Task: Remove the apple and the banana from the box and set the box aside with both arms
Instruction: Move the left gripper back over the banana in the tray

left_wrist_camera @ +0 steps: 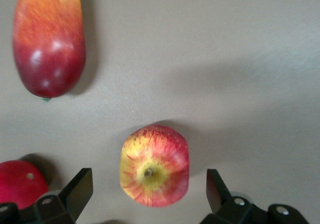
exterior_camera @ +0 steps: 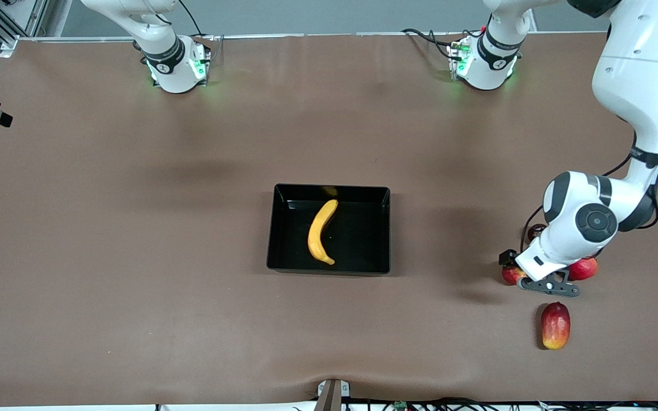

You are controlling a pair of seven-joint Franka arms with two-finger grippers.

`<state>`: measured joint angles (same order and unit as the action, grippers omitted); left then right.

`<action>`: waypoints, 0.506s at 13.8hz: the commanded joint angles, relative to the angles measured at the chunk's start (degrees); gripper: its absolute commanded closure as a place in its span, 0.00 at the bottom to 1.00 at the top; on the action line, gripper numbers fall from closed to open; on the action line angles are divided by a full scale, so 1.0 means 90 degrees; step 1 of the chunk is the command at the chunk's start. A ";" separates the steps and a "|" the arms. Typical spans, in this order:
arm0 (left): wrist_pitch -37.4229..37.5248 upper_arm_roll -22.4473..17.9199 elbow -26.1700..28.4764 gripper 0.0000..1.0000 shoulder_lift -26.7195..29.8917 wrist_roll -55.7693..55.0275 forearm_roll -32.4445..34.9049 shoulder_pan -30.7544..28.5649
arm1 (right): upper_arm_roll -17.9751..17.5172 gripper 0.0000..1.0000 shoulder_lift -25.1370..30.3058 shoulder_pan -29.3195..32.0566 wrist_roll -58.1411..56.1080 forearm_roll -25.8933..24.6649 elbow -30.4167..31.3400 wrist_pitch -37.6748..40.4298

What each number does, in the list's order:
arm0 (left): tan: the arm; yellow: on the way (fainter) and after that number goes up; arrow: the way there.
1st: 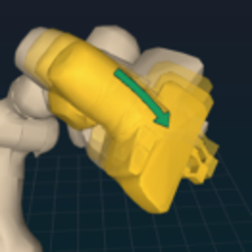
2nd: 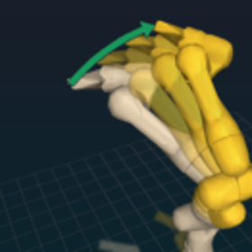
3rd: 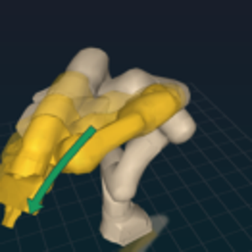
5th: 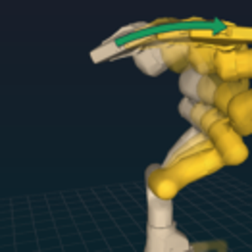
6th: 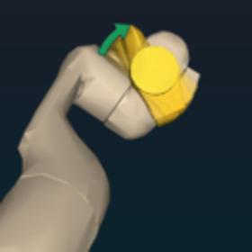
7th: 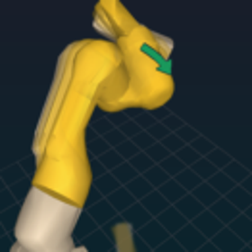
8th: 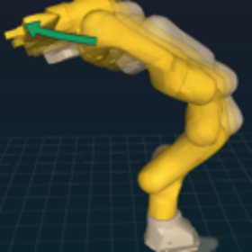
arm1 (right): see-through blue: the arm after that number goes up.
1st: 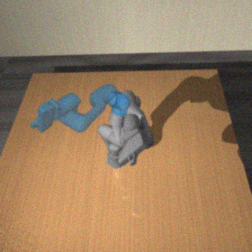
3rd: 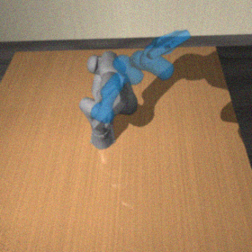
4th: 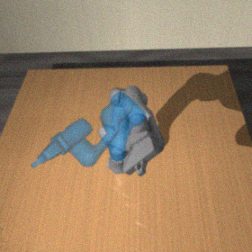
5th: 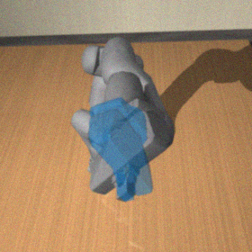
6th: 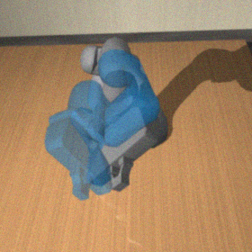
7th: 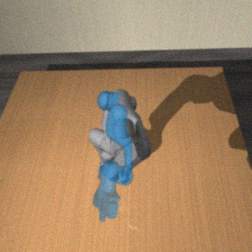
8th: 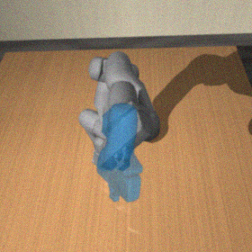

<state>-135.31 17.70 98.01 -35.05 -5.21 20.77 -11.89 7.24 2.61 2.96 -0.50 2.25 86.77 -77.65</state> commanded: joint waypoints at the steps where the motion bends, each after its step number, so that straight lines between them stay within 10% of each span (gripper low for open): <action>1: 0.0443 0.0327 0.0116 0.00 0.0465 -0.0424 -0.0237 0.0013 | -0.0101 0.00 -0.0066 0.0160 -0.0023 0.0004 -0.0149 0.0073; 7: 0.0669 0.1412 -0.0244 0.00 0.0399 -0.2649 -0.0218 0.0664 | -0.0101 0.00 -0.0066 0.0160 -0.0023 0.0004 -0.0149 0.0092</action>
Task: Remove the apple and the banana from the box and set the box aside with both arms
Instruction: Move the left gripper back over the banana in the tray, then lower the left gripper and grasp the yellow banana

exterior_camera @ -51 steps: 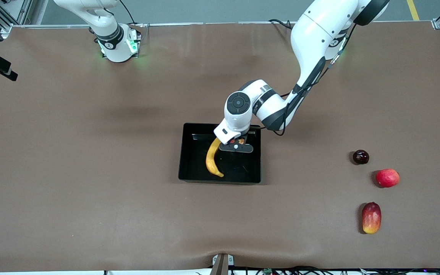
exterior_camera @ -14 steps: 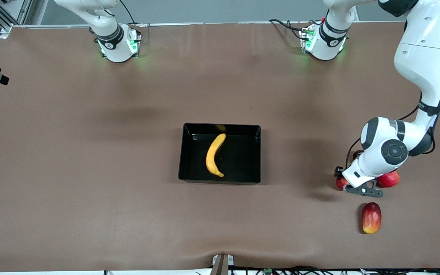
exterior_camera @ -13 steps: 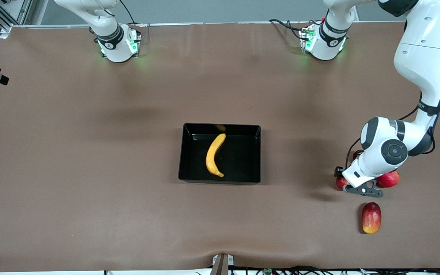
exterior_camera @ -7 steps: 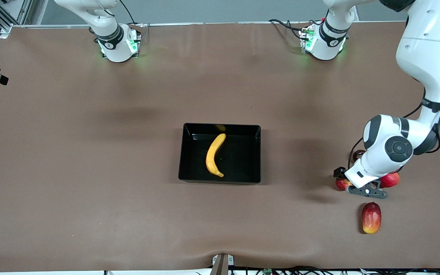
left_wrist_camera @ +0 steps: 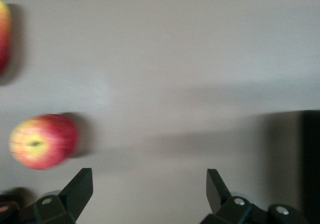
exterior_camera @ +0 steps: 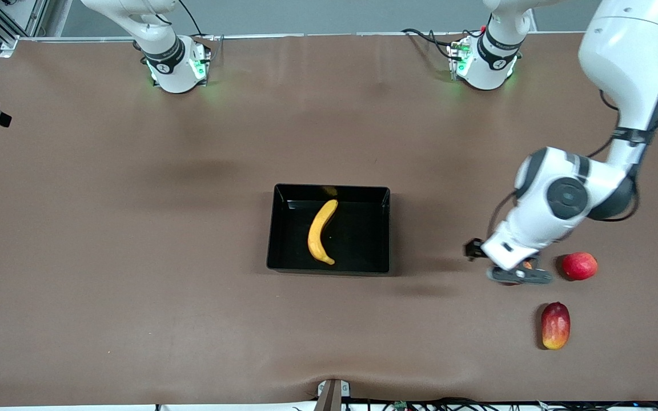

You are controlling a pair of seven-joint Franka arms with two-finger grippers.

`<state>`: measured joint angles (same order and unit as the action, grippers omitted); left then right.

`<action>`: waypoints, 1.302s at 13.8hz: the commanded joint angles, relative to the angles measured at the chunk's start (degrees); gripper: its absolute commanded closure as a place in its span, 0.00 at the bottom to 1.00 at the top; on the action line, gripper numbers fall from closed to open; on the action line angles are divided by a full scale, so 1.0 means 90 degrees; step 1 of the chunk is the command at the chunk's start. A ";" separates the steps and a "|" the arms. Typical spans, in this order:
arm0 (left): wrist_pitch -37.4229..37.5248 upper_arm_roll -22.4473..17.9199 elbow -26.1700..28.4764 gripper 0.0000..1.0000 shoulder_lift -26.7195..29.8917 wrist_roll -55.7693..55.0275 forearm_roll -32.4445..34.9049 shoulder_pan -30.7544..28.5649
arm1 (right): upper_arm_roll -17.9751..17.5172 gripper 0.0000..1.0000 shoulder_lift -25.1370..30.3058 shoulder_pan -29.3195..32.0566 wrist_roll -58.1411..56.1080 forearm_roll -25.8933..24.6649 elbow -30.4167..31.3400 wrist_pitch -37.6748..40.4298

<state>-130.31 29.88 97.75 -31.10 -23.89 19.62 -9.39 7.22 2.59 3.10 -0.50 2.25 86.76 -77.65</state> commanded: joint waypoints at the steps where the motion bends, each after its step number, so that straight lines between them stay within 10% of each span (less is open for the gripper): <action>1: 0.0114 0.0059 -0.0390 0.00 -0.0128 -0.0936 -0.0109 0.0776 | -0.0099 0.00 -0.0083 0.0134 -0.0023 0.0004 -0.0148 0.0102; 7: 0.0114 -0.0077 -0.1591 0.00 -0.1064 -0.2538 -0.0061 0.2339 | -0.0099 0.00 -0.0142 0.0114 -0.0023 0.0004 -0.0138 0.0151; 12: 0.0085 -0.1179 -0.2452 0.00 -0.1720 -0.3701 -0.0119 0.4048 | -0.0109 0.00 -0.0307 0.0104 -0.0023 0.0004 -0.0118 0.0170; 18: -0.0616 -0.1299 -0.2726 0.00 -0.2432 -0.4093 -0.0129 0.4520 | -0.0119 0.00 -0.0777 0.0075 -0.0042 0.0013 -0.0118 0.0522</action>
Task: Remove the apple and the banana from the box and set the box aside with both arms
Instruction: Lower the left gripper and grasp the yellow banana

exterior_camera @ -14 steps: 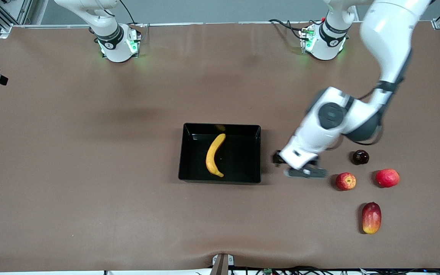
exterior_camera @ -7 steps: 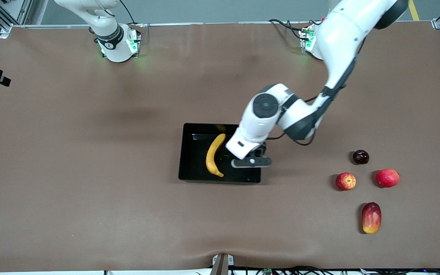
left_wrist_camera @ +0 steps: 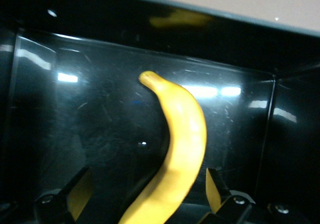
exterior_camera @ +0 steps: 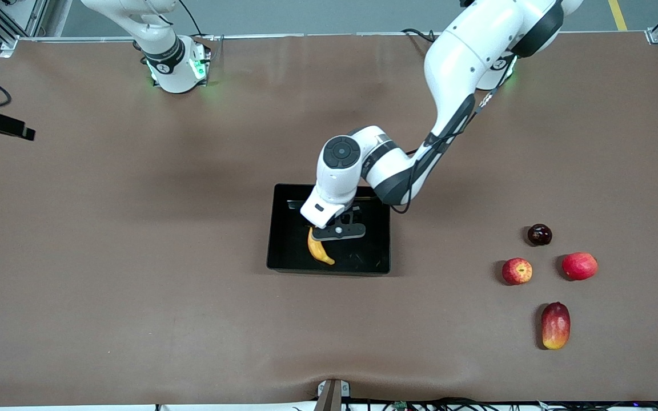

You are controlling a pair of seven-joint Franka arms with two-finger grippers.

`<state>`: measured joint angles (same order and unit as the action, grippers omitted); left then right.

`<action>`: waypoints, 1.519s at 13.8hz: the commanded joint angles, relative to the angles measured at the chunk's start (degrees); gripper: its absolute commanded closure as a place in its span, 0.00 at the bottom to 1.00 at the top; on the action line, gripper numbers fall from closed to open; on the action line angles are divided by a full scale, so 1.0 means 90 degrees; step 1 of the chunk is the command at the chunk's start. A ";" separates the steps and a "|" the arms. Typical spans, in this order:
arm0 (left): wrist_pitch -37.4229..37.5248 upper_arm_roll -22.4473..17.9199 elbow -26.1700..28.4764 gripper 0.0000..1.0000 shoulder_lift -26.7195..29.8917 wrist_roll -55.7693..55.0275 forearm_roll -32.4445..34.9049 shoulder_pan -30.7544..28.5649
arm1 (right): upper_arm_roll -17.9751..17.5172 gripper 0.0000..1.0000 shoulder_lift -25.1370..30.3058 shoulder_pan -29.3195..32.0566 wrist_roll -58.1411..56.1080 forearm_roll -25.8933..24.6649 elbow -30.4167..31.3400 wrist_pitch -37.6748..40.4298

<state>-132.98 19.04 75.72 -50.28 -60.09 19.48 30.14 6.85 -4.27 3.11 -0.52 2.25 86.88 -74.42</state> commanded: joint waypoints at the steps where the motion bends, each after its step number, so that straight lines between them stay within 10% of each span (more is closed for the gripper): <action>1: -0.0545 -0.0094 -0.0279 0.00 -0.0389 -0.0071 -0.0104 0.0215 | -0.0077 0.00 -0.0023 0.0026 -0.0040 0.0023 -0.0035 0.0095; 9: -0.1024 -0.0269 -0.0259 0.00 -0.0937 0.0173 -0.0046 0.0430 | 0.0059 0.00 0.0425 0.0045 -0.0040 0.0130 0.1292 -0.0655; 10: -0.1045 -0.0279 -0.0259 0.07 -0.0966 0.0173 -0.0046 0.0440 | 0.0147 0.00 0.0435 0.0035 -0.0040 0.0130 0.1487 -0.0841; 12: -0.1045 -0.0279 -0.0259 0.84 -0.0928 0.0115 -0.0046 0.0430 | 0.0206 0.00 0.0435 0.0035 -0.0040 0.0130 0.2033 -0.1571; 13: -0.1035 -0.0289 -0.0259 1.00 -0.0898 0.0134 -0.0046 0.0421 | 0.0235 0.00 0.0426 0.0035 -0.0040 0.0130 0.2191 -0.1855; 21: -0.0608 -0.0260 -0.0250 1.00 0.0145 0.0134 -0.0104 0.0148 | 0.0187 0.00 0.0357 -0.0460 0.0378 0.1535 0.2271 -0.2258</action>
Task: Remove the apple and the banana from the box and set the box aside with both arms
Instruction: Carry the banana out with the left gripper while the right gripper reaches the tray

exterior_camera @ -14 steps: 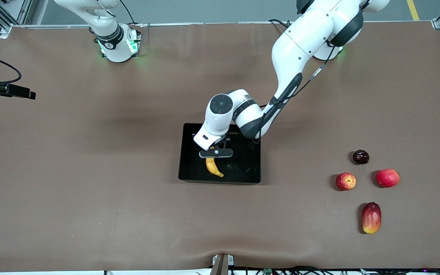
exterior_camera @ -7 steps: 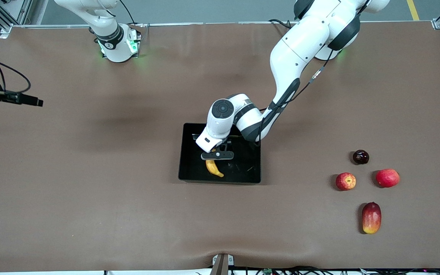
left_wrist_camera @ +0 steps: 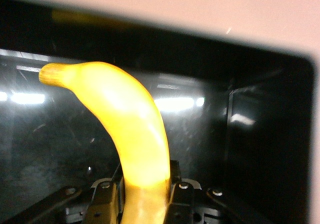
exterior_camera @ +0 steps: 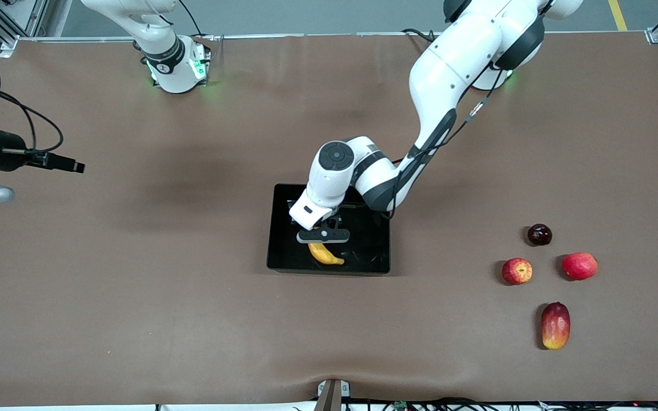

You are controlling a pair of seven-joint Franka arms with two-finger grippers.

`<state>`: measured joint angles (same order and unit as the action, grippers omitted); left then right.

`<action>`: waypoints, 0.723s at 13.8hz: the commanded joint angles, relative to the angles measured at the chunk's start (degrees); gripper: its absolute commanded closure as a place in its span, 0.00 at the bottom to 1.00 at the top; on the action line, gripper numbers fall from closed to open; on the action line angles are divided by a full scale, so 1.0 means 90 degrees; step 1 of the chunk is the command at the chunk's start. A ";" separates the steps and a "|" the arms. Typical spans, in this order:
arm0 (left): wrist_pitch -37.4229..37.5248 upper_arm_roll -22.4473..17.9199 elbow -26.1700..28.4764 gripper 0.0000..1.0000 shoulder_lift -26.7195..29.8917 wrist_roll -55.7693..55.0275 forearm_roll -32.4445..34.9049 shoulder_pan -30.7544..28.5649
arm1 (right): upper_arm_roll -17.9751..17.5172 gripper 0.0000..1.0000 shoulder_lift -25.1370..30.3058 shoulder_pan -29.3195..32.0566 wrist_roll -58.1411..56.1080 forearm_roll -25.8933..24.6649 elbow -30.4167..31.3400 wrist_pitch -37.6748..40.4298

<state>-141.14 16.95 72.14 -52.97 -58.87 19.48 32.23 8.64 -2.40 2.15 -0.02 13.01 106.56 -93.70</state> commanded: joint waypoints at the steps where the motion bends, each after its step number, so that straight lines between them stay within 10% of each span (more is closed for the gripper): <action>1: 0.0562 0.0011 0.0139 1.00 0.0600 0.0008 -0.0104 -0.0153 | -0.0012 0.00 0.0120 -0.0540 0.0576 0.0419 0.0084 -0.0310; 10: 0.2418 0.0880 0.0441 1.00 0.1685 0.2910 -0.0231 -0.2494 | -0.0042 0.00 -0.1274 -0.3117 0.3029 0.0420 -0.0043 -0.2790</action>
<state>-121.99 22.15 73.12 -39.63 -42.01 18.59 15.50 7.43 -10.04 -22.40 24.60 16.00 107.52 -115.61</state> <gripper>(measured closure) 0.643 0.000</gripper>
